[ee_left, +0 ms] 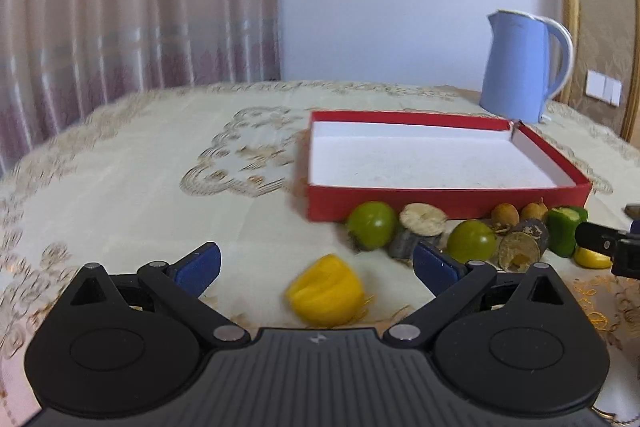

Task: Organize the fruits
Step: 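Move the left gripper toward the yellow pepper piece on the table, then close the left gripper on the yellow pepper piece and lift it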

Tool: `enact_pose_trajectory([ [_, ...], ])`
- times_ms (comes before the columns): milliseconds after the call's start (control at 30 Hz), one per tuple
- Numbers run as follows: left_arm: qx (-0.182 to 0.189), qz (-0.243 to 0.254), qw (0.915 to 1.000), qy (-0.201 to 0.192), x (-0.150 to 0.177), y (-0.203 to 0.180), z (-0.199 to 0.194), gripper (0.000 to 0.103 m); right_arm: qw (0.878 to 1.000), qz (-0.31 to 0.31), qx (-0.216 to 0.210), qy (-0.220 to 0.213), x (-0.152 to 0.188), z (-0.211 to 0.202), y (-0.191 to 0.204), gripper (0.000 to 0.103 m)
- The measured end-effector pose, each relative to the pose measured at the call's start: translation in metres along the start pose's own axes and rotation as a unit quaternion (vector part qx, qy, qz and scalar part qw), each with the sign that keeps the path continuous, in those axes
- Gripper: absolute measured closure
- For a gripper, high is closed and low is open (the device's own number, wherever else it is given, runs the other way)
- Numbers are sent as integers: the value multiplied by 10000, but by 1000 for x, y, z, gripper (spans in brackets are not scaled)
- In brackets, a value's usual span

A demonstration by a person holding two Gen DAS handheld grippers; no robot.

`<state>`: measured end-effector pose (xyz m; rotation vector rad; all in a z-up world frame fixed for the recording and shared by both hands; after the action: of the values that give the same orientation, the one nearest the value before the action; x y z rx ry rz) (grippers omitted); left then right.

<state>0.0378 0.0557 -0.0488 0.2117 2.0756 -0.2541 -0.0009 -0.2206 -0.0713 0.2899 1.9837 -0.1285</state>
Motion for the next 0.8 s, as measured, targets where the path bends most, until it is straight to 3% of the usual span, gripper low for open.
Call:
enact_pose_trajectory([
  [133,-49,-106,9999,-61,-1,12,-14,0,10000,-12,-71,42,1,1,2,0],
  [233,-35,155,9999,-50,-2,2,-13,0,9999,-3,-120,40,1,1,2,0],
  [367,-357,661,9971,111,2,-16,4,1,9997,58,-232,75,1,2,3,0],
  [467,-390,667,9964,352,8,-17,21,6,9993,94,-324,129,1,4,4,0],
  [533,-439,543,9960,556,12,-11,29,19,9991,122,-370,160,1,5,4,0],
  [600,-292,341,9972,600,11,-7,30,22,9989,149,-402,184,1,5,4,0],
  [700,-304,292,9970,649,12,-5,31,36,9988,154,-423,202,1,6,4,0],
  [800,-109,158,9975,680,12,-8,29,62,9988,147,-431,168,1,6,4,0],
])
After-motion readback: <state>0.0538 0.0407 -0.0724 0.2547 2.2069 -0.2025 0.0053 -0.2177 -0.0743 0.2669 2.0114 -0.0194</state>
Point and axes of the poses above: each gripper's, at about its wrist camera, not at the fingertips, and z roughly the way its jaws point, y to its left, x to its underside, the point moved 9 cm from there along z, roughly the way its jaws point, and after that the axes turned 9 degrees about x, right-handed, at the moved point
